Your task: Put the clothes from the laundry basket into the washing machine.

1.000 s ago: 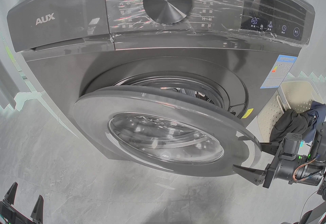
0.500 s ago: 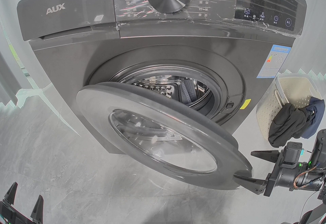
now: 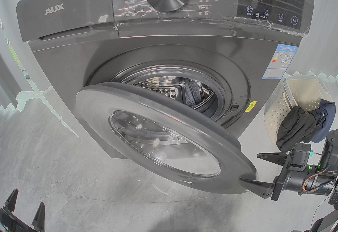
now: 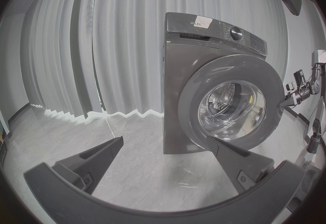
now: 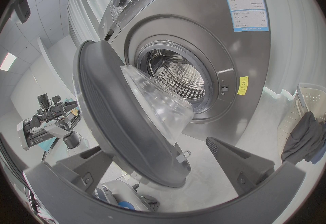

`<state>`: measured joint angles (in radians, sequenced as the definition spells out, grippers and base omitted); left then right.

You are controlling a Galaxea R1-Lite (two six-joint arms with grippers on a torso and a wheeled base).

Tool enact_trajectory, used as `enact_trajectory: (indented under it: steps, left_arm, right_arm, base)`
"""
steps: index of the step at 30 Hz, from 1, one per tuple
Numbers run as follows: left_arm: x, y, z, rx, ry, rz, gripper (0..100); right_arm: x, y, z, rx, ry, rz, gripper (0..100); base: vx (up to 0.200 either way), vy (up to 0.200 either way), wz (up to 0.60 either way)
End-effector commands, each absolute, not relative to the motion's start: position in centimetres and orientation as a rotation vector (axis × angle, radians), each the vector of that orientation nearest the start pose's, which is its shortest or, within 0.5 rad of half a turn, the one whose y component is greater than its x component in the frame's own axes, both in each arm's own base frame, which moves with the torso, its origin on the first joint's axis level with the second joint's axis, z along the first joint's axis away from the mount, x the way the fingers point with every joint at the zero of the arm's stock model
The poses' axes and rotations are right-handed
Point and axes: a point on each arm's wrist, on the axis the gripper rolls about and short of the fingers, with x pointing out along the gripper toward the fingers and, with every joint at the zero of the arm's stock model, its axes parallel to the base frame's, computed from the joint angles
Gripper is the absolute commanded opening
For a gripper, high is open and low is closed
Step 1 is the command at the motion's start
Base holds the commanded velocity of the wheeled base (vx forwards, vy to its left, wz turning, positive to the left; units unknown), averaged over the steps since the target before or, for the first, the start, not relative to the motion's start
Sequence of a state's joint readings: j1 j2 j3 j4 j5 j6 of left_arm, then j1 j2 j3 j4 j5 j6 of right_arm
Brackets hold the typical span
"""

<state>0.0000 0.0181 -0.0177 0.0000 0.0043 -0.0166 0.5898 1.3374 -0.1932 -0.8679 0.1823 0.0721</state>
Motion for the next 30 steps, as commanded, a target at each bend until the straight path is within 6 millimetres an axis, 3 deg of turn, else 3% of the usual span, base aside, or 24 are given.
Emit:
enact_trajectory:
  steps: [1, 5, 14, 20, 30]
  left_arm:
    - [-2.3, 0.0, 7.6, -0.017, 0.001, 0.005, 100]
    - [-2.3, 0.0, 7.6, -0.017, 0.001, 0.005, 100]
    - [-2.3, 0.0, 7.6, -0.017, 0.001, 0.005, 100]
    - [-2.3, 0.0, 7.6, -0.017, 0.001, 0.005, 100]
    - [-2.3, 0.0, 7.6, -0.017, 0.001, 0.005, 100]
  right_arm:
    - [13.9, 9.8, 13.5, 0.010, 0.309, 0.757, 100]
    - [13.8, 9.8, 13.4, 0.009, 0.314, 0.760, 100]
    - [14.1, 10.5, 13.1, 0.007, 0.341, 0.797, 100]
    - [14.2, 11.4, 13.1, 0.006, 0.344, 0.831, 100]
    - [13.5, 11.2, 12.9, 0.013, 0.339, 0.870, 100]
  base:
    - [0.000, 0.000, 0.00]
    - [0.000, 0.000, 0.00]
    - [-0.200, 0.000, 0.00]
    - [0.000, 0.000, 0.00]
    - [0.000, 0.000, 0.00]
